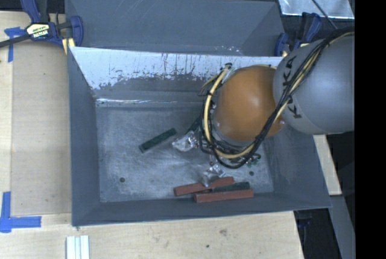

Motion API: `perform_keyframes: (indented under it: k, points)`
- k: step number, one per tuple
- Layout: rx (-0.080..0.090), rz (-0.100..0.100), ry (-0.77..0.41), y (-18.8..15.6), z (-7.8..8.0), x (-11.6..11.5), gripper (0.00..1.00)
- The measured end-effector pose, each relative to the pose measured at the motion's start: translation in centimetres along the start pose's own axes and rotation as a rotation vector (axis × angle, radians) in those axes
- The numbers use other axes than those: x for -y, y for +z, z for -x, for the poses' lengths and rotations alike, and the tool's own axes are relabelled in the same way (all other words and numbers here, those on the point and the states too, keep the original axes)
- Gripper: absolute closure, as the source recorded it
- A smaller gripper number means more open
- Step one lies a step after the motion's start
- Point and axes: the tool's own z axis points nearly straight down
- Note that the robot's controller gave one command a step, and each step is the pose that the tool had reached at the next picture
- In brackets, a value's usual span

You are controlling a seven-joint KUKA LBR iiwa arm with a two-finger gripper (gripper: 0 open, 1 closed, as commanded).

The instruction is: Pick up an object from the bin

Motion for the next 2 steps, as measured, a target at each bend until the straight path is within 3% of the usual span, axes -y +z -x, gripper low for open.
perform_keyframes:
  k: [1,2]
  points:
    - [-0.021,0.005,0.001,-1.9,4.2,-2.5,0.0]
    - [-0.013,0.004,0.094,0.3,10.4,-1.1,1.0]
